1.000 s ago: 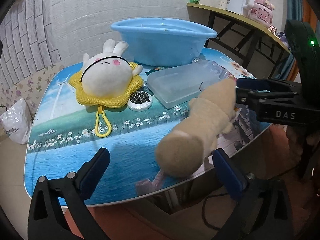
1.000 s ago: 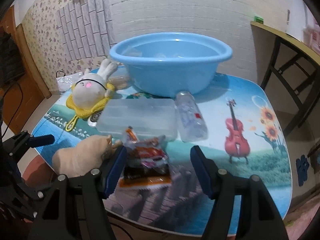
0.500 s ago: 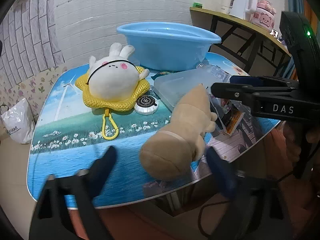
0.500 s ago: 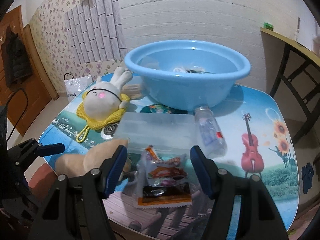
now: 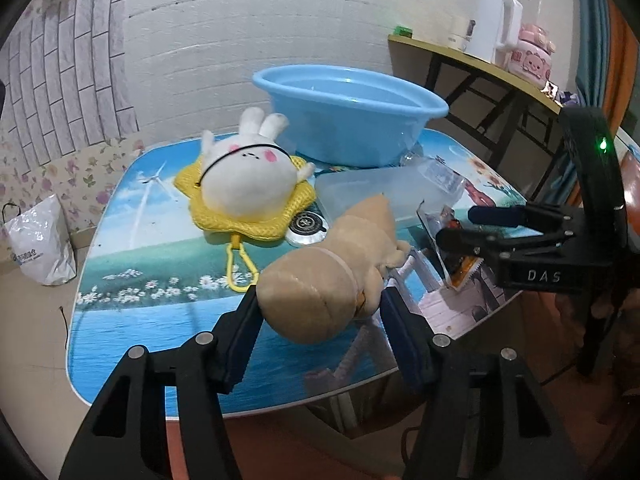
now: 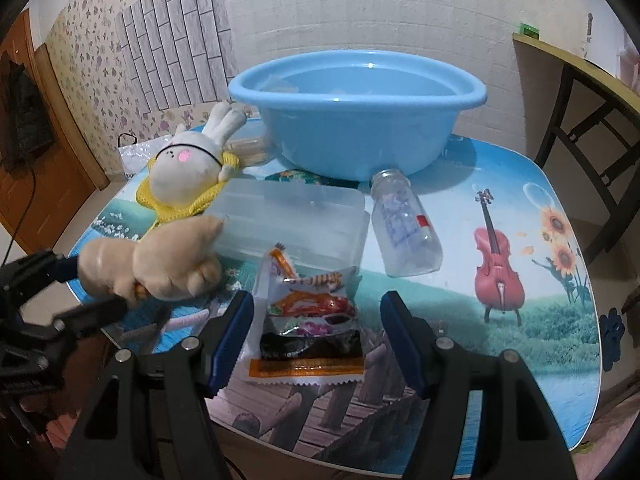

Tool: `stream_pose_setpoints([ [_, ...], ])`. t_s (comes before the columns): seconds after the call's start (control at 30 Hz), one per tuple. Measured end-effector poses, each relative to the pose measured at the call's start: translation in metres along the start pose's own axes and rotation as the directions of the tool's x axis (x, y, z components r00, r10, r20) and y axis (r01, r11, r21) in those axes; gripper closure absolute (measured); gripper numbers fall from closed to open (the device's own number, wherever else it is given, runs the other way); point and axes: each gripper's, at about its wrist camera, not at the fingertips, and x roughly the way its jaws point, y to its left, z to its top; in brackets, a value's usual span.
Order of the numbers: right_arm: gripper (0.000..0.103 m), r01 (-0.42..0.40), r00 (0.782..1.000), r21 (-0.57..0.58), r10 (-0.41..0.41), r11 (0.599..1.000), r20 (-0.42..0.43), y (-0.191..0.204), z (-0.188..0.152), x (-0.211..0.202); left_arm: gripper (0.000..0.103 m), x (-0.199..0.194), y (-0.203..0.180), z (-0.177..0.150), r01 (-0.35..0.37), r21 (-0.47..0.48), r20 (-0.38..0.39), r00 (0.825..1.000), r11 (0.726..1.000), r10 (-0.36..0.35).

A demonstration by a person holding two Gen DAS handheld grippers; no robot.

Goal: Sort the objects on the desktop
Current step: 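Grasp the tan plush dog with the left tool while the right tool grasps the snack packet, then lift and carry the plush dog and snack packet over the blue basin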

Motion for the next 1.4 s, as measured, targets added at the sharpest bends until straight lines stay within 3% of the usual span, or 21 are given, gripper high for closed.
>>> stream_pose_setpoints([
  [0.3, 0.038, 0.015, 1.000, -0.031, -0.015, 0.999, -0.015, 0.007, -0.003, 0.009, 0.041, -0.002, -0.008, -0.008, 0.020, 0.058, -0.026, 0.999, 0.998, -0.018],
  [0.33, 0.040, 0.017, 1.000, -0.037, -0.017, 0.999, -0.013, 0.008, -0.004, 0.009, 0.040, -0.001, -0.009, -0.008, 0.016, 0.064, -0.030, 0.999, 0.998, -0.014],
  [0.37, 0.050, 0.009, 1.000, -0.044, -0.010, 0.999, -0.015, 0.009, -0.005, 0.009, 0.035, 0.000, -0.010, -0.009, 0.015, 0.068, -0.034, 0.999, 0.998, -0.013],
  [0.4, 0.053, 0.007, 1.000, -0.053, -0.008, 0.999, -0.019, 0.010, -0.005, 0.009, 0.031, 0.001, -0.011, -0.009, 0.014, 0.071, -0.037, 0.999, 0.997, -0.012],
  [0.57, 0.060, -0.001, 1.000, -0.052, 0.001, 0.999, -0.013, 0.008, -0.005, 0.006, 0.018, 0.010, -0.015, -0.008, -0.013, 0.099, -0.046, 0.999, 0.995, 0.018],
  [0.67, 0.065, -0.001, 1.000, -0.053, 0.000, 0.999, -0.010, 0.007, -0.006, 0.003, 0.016, 0.019, -0.015, -0.004, -0.031, 0.109, -0.054, 0.998, 0.994, 0.037],
  [0.83, 0.067, 0.000, 1.000, -0.044, -0.001, 0.999, -0.011, 0.003, -0.009, -0.001, 0.015, 0.033, -0.016, 0.002, -0.029, 0.118, -0.070, 0.997, 0.993, 0.037],
  [0.9, 0.067, 0.003, 1.000, -0.036, -0.003, 0.999, -0.010, 0.000, -0.011, -0.003, 0.004, 0.040, -0.016, 0.003, -0.034, 0.120, -0.091, 0.995, 0.992, 0.045],
  [1.03, 0.068, 0.012, 1.000, -0.026, -0.012, 1.000, -0.008, -0.005, -0.013, -0.006, 0.000, 0.050, -0.010, 0.002, -0.035, 0.073, -0.122, 0.992, 0.997, 0.044],
  [1.4, 0.064, 0.012, 1.000, -0.015, -0.012, 1.000, 0.000, -0.007, -0.015, -0.005, 0.000, 0.051, -0.004, -0.002, -0.074, 0.037, -0.084, 0.994, 0.997, 0.077],
])
